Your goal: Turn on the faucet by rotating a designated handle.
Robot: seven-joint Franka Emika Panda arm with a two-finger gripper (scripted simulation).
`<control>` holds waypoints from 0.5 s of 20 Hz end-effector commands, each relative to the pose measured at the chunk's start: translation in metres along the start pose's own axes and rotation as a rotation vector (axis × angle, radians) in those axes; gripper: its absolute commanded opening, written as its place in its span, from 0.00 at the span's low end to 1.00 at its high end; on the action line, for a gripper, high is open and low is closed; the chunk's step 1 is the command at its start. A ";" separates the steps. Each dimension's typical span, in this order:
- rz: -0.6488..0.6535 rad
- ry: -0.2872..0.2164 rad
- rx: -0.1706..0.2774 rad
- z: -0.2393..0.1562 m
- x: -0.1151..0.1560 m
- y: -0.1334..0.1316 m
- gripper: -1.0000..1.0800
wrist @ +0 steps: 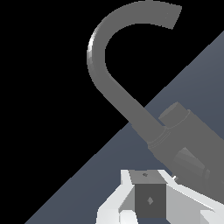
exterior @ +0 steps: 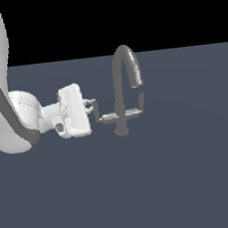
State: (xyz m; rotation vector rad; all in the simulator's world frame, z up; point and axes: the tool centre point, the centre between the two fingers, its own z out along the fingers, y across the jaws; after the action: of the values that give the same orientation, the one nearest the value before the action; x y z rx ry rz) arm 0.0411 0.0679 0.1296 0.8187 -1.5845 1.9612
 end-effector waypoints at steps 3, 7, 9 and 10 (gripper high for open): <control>0.000 0.000 0.000 0.001 0.005 0.002 0.00; 0.000 0.000 0.000 0.002 0.014 0.007 0.00; 0.000 0.000 0.000 0.002 0.019 0.009 0.00; 0.000 0.000 0.000 0.003 0.022 0.011 0.00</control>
State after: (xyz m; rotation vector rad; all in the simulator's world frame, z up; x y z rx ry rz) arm 0.0230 0.0639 0.1365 0.8195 -1.5845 1.9611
